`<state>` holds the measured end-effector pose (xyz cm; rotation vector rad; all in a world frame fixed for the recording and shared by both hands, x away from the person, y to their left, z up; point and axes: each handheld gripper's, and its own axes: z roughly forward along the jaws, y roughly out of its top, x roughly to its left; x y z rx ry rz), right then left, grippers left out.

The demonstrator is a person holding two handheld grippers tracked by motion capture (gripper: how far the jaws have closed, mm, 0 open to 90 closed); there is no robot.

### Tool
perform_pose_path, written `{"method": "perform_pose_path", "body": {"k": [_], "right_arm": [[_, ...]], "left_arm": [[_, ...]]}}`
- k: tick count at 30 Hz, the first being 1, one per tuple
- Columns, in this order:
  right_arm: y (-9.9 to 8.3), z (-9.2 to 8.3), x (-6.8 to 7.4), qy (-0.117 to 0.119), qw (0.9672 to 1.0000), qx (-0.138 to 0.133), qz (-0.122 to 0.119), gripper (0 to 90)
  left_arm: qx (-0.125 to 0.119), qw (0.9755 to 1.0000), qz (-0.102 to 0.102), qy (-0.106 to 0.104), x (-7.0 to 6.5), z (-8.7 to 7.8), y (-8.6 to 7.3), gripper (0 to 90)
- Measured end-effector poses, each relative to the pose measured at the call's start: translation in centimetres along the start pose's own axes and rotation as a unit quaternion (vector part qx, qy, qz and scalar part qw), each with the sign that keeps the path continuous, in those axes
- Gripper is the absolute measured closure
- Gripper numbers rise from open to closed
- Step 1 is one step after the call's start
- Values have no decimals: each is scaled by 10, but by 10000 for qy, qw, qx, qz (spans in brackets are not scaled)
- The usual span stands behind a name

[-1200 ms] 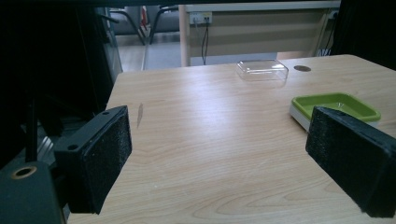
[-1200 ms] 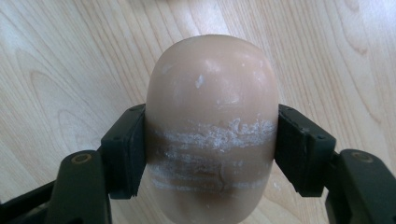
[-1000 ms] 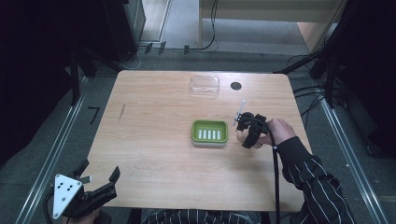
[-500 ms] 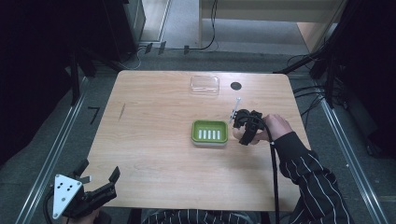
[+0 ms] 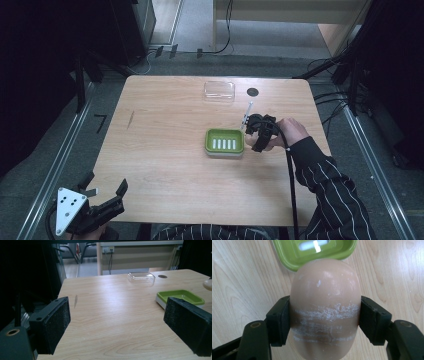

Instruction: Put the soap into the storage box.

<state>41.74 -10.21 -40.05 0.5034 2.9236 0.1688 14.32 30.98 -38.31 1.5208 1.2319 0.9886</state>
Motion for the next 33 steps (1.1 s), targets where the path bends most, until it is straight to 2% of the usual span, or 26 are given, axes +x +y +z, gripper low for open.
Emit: {"method": "perform_pose_path", "body": {"k": [25, 33], "right_arm": [[32, 1, 4, -15, 9988, -163, -458, 338], [38, 1, 5, -29, 9985, -171, -519, 338]], "left_arm": [[5, 10000, -11, 72, 1, -4, -1, 72], [-1, 9999, -24, 98, 2, -6, -2, 72]]}}
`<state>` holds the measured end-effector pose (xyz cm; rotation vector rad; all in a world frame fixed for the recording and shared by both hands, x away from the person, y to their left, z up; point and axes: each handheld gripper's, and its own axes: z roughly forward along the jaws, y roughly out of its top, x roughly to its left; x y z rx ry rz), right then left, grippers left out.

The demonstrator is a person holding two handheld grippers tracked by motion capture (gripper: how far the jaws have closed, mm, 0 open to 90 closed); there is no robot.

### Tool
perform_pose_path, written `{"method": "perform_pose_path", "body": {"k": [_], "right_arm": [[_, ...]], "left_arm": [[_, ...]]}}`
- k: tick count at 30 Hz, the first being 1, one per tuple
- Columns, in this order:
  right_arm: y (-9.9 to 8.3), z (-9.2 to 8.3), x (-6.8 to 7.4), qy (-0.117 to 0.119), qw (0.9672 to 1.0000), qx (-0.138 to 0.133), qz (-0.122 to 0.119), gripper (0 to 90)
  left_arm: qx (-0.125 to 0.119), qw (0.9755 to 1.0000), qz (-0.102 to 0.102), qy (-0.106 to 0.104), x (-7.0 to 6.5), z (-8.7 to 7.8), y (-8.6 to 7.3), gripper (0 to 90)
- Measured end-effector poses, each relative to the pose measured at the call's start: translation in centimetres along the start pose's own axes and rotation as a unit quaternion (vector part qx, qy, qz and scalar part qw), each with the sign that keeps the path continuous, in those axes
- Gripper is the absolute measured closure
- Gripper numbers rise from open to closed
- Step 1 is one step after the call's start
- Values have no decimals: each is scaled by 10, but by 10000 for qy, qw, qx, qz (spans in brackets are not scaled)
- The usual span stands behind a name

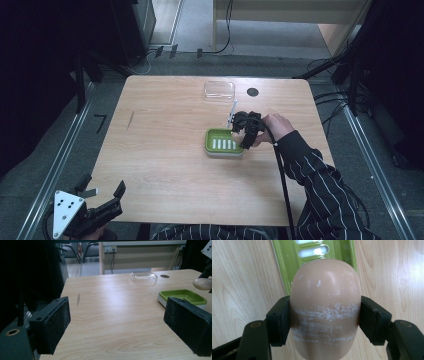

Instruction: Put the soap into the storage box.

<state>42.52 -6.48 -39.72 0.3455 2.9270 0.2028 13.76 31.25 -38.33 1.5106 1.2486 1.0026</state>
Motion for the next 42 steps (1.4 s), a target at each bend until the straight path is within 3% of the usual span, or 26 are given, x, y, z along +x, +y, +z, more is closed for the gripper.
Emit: {"method": "perform_pose_path", "body": {"k": [23, 42], "right_arm": [[31, 13, 2, 89, 9995, -36, -305, 338], [46, 21, 2, 144, 9992, -38, -380, 338]], "left_arm": [[19, 9999, -52, 149, 2, -9, -2, 72], [24, 9997, -65, 248, 3, -15, -4, 72]]}}
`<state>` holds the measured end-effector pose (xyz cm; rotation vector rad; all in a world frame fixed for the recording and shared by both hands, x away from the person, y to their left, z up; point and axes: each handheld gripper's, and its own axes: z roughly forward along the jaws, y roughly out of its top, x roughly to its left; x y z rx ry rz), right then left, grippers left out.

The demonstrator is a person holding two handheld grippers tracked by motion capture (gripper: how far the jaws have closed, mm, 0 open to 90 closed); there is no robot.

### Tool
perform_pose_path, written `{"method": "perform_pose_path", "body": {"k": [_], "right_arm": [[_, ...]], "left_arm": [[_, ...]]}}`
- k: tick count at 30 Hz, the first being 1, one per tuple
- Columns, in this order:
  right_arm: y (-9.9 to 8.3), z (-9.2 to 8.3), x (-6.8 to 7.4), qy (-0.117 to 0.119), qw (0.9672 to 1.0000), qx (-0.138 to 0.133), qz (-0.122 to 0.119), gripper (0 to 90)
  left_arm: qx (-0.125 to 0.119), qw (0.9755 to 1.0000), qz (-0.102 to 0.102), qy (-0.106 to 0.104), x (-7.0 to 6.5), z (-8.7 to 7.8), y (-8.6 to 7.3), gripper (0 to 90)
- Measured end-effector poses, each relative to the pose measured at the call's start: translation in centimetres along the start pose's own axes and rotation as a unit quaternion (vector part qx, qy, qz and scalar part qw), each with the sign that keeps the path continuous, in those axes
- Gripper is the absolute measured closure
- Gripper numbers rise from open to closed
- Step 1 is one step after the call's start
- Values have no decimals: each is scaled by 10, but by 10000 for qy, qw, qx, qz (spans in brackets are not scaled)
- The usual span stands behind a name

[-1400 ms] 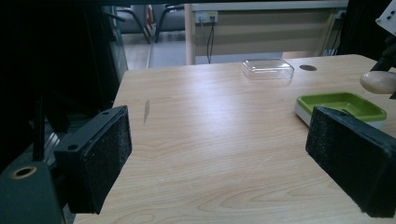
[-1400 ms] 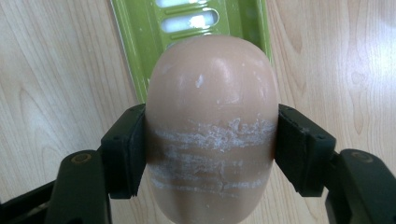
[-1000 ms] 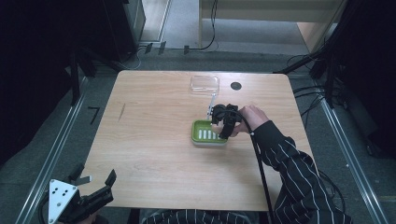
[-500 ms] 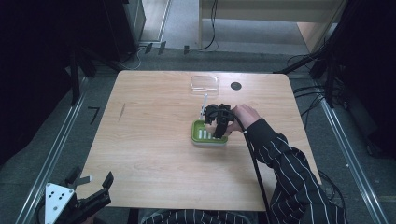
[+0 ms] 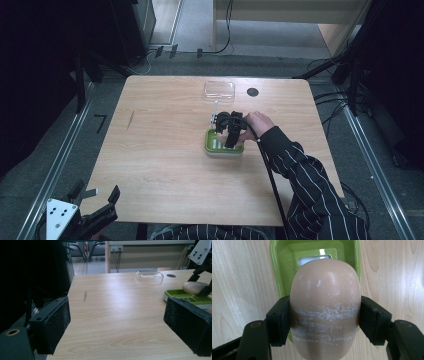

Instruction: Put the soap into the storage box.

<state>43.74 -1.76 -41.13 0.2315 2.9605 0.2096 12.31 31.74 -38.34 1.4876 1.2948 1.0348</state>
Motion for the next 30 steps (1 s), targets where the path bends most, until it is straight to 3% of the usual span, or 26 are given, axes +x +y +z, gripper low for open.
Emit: {"method": "perform_pose_path", "body": {"k": [30], "right_arm": [[13, 27, -4, 106, 9999, 119, -26, 337]], "left_arm": [[4, 9999, -28, 169, 2, -11, -3, 72]]}}
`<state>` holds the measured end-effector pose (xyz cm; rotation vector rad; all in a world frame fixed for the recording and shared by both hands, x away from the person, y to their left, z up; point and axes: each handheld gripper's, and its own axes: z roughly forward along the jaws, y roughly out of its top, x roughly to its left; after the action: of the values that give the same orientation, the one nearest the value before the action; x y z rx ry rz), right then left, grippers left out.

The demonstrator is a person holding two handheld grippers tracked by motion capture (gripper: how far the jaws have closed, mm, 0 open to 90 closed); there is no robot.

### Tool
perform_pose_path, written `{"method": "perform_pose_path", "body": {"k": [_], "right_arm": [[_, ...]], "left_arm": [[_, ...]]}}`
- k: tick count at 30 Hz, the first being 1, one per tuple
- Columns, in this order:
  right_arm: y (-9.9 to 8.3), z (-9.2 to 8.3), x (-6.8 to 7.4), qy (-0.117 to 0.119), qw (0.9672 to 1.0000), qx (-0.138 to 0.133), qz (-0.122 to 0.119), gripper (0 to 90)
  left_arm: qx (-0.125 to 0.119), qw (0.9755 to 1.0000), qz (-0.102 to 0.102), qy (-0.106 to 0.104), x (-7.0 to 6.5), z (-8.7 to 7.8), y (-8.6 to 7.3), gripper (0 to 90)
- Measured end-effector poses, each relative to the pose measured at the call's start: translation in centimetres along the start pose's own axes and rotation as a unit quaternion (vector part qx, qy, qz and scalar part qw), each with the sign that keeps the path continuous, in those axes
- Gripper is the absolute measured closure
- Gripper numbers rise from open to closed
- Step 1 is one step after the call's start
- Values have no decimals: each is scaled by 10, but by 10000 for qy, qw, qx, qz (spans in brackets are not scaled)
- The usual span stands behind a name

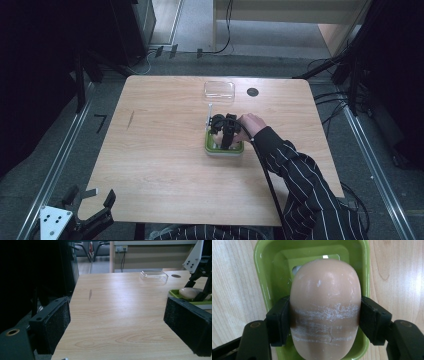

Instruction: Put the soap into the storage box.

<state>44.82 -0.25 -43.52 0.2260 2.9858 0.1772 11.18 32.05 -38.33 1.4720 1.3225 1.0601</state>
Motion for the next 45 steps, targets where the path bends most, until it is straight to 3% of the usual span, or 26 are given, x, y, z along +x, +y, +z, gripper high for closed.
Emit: {"method": "perform_pose_path", "body": {"k": [33, 45], "right_arm": [[-2, 5, -3, 168, 9998, -6, 85, 312], [-5, -9, -5, 66, 9996, -66, 275, 204]], "left_arm": [[-16, 10000, -2, -3, 0, 1, 0, 72], [-11, 10000, -27, 3, -1, 2, 1, 72]]}}
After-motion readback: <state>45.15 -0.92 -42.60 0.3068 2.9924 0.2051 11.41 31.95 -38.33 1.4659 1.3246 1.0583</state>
